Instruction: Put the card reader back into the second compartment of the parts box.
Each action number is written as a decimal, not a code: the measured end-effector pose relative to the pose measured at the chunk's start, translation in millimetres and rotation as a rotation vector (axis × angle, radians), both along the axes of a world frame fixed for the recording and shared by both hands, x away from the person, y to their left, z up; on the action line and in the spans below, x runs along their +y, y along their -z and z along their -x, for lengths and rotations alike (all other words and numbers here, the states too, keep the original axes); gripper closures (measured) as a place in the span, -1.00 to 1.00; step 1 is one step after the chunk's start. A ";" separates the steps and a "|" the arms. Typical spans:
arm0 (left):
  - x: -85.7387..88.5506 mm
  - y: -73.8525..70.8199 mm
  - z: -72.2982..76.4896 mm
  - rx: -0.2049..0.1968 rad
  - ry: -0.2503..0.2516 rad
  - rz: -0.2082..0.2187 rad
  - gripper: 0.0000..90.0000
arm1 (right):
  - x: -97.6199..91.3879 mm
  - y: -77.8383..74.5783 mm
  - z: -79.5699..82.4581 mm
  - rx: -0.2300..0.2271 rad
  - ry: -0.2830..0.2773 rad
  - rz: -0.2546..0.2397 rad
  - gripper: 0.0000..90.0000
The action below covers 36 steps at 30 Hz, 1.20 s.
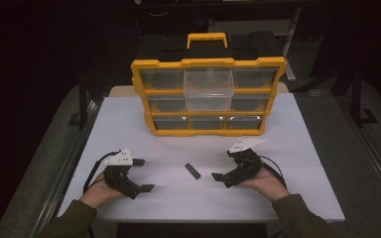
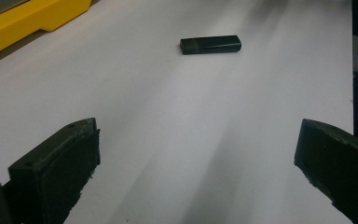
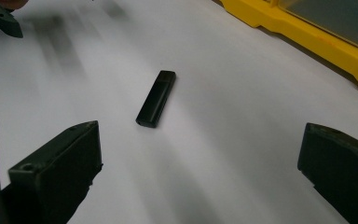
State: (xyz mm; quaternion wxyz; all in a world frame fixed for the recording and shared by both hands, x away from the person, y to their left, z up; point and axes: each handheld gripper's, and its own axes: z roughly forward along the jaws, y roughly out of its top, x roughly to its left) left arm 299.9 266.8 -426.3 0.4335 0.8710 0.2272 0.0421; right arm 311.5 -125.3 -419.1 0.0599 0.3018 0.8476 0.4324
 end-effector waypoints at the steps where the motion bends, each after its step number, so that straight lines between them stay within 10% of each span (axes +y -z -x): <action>1: 0.0 0.0 -0.1 0.000 0.000 -0.001 -1.00 | 0.8 -0.2 -0.5 0.001 -0.001 -0.001 -1.00; 36: 0.6 -0.4 -0.3 -0.001 -0.004 0.009 -1.00 | 37.2 -9.0 -12.1 -0.003 -0.079 0.011 -1.00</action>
